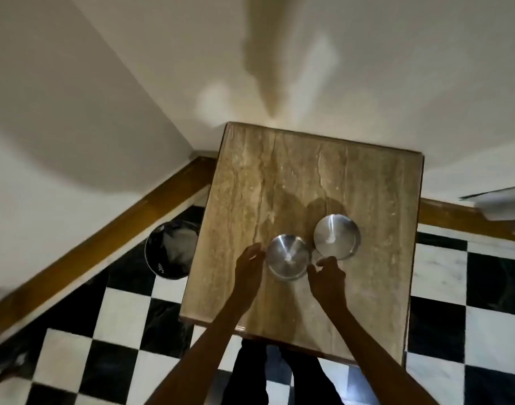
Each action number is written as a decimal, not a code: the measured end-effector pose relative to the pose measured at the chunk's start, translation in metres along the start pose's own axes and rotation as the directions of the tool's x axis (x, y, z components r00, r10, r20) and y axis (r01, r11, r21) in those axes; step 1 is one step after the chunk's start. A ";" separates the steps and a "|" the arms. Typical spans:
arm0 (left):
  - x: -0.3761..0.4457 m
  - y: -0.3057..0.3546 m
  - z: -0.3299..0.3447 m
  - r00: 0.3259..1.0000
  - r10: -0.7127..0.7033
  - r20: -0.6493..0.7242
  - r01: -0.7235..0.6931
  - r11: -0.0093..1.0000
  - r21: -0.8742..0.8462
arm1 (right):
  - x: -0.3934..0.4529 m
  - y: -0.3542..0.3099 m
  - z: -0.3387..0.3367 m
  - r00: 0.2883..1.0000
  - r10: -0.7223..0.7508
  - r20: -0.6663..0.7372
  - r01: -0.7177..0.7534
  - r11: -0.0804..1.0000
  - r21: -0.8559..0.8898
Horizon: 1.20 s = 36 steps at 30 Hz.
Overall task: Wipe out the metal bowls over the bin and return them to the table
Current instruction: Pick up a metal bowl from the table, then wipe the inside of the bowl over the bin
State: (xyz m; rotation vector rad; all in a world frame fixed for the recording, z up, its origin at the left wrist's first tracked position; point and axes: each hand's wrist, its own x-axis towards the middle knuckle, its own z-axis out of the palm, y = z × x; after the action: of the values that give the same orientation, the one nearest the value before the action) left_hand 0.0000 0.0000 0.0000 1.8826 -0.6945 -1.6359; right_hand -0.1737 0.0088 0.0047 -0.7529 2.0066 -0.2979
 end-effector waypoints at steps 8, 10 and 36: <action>0.025 -0.015 0.015 0.959 -0.263 -0.103 0.225 0.932 -0.284 | 0.032 0.009 0.026 0.982 0.178 0.066 -0.185 0.974 0.132; 0.027 -0.019 0.006 0.954 -0.297 -0.036 0.268 0.903 -0.336 | 0.028 0.016 0.034 0.996 0.077 0.044 -0.076 0.997 -0.024; 0.120 -0.083 -0.274 0.905 -0.355 0.235 0.370 0.386 -0.845 | -0.002 -0.134 0.274 0.775 -0.351 0.525 0.447 0.892 -0.064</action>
State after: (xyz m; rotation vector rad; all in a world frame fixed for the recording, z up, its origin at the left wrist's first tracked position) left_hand 0.2893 -0.0051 -0.1126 1.2240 0.6063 -1.7371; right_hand 0.1104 -0.0702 -0.0734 -1.2468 1.3728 -0.1357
